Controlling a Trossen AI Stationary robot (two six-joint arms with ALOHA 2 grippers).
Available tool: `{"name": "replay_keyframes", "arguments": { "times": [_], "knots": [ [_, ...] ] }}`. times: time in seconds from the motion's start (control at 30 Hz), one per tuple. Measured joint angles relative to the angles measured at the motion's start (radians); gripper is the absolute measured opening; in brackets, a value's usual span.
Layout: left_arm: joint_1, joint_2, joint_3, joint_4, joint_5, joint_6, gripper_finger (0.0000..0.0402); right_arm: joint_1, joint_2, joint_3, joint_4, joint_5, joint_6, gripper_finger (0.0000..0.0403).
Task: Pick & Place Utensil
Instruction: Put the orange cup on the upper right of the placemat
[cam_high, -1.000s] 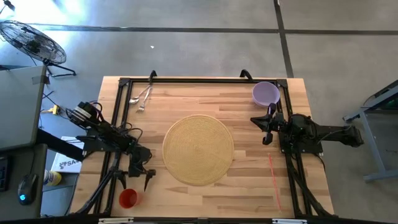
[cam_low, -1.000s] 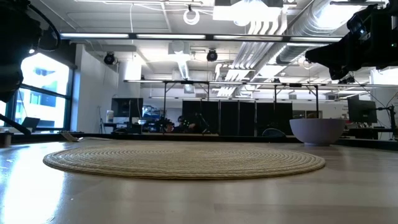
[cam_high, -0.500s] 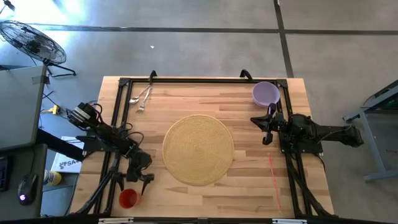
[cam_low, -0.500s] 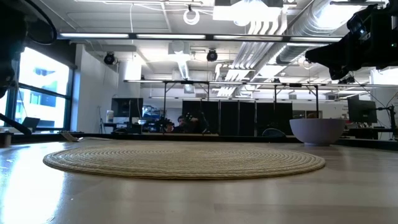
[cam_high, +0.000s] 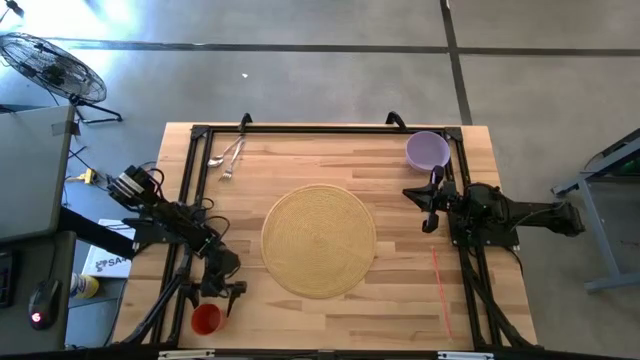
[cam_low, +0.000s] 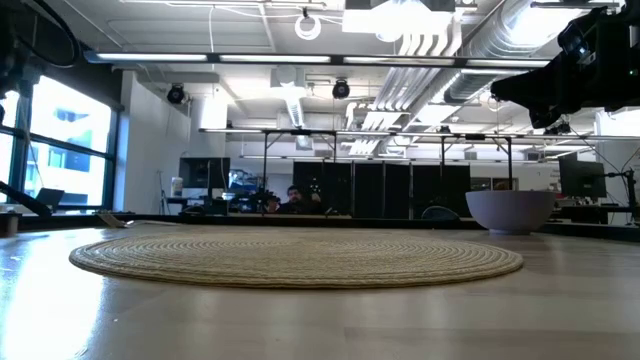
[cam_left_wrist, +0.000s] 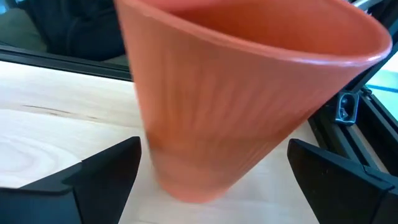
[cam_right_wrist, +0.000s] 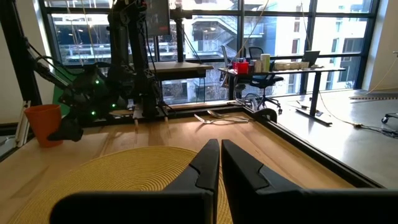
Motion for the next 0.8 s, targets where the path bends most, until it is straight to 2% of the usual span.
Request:
{"name": "replay_keyframes", "arguments": {
  "times": [0.37, 0.8],
  "knots": [
    [-0.064, 0.014, 0.077, -0.050, -0.024, 0.001, 0.0400, 0.000, 0.000, 0.000, 0.000, 0.000, 0.000, 0.0012],
    [-0.075, 0.057, 0.084, -0.022, -0.013, 0.001, 0.0399, 0.000, 0.000, 0.000, 0.000, 0.000, 0.000, 0.0012]
  ]
}}
